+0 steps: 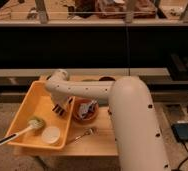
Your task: Wipe tray with eraser
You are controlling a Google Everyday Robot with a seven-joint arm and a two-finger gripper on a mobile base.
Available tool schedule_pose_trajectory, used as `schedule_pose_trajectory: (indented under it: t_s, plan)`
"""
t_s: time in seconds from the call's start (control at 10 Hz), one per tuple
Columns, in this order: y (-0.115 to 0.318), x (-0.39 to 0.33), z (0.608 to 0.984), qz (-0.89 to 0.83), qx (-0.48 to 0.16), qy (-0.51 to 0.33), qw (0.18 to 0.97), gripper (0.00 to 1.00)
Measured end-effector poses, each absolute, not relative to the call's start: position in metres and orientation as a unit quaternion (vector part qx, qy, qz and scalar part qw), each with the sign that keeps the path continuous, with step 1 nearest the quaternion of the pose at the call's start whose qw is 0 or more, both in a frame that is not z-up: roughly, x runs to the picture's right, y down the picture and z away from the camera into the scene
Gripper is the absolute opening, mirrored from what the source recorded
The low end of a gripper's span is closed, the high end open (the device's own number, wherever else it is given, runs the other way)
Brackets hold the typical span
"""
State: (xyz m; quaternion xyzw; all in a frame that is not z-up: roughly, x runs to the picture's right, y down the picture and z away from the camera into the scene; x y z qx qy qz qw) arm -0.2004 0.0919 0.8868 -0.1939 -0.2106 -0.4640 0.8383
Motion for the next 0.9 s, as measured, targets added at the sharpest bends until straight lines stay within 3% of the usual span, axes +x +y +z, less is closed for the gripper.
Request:
schedule_pose_trajectory:
  t_s: [0.9]
  plan:
    - [0.123, -0.283, 0.856, -0.569, -0.155, -0.29, 0.754, 0.0]
